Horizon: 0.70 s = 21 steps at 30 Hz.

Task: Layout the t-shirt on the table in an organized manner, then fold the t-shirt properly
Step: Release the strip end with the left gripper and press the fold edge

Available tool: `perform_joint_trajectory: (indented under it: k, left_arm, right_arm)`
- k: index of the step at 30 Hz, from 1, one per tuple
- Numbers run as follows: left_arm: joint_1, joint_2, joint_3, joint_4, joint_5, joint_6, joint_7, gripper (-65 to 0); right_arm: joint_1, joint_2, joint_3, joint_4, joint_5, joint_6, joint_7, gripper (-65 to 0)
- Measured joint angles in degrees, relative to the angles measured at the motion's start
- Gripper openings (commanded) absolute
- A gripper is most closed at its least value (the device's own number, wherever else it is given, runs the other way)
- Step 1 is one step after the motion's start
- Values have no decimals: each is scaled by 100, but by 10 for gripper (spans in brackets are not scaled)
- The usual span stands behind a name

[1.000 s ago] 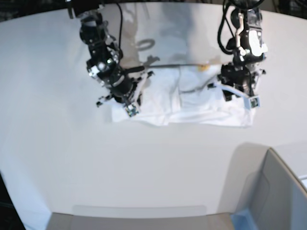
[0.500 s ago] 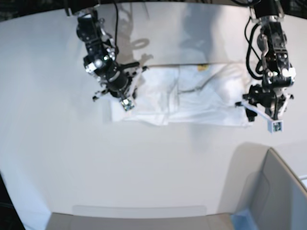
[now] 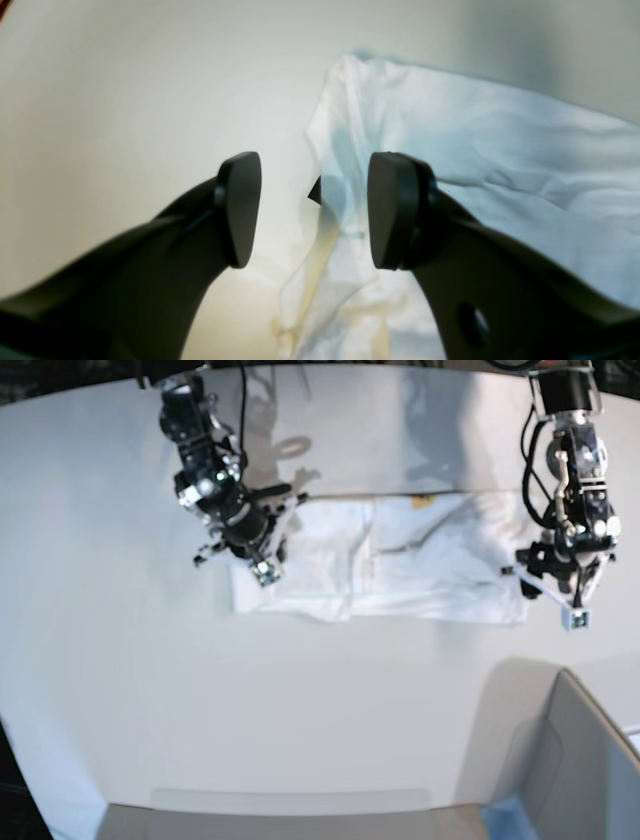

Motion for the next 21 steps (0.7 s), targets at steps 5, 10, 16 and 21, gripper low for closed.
perform_joint_trajectory:
  k: [5,10,16,21]
  left_arm:
    - [330,-79,-52,-7,-929,-20,-179,-309]
    - [527,-184,-570,-732,-1744,-17,-778,-324]
    - [599,-260,-1161,-1392,-2387,-861,-946,-336]
    - [511,-299,-1241,-1364,-2535,-966,-973,-337]
  right_arm:
    - [-2,0,0,0,0,0,0,-650]
    - [-13,0,0,0,-4,2,0,-650]
    - [-22,61,11,2,4,2,20,-650]
    - [-35,76,11,7,4,2,24,-650]
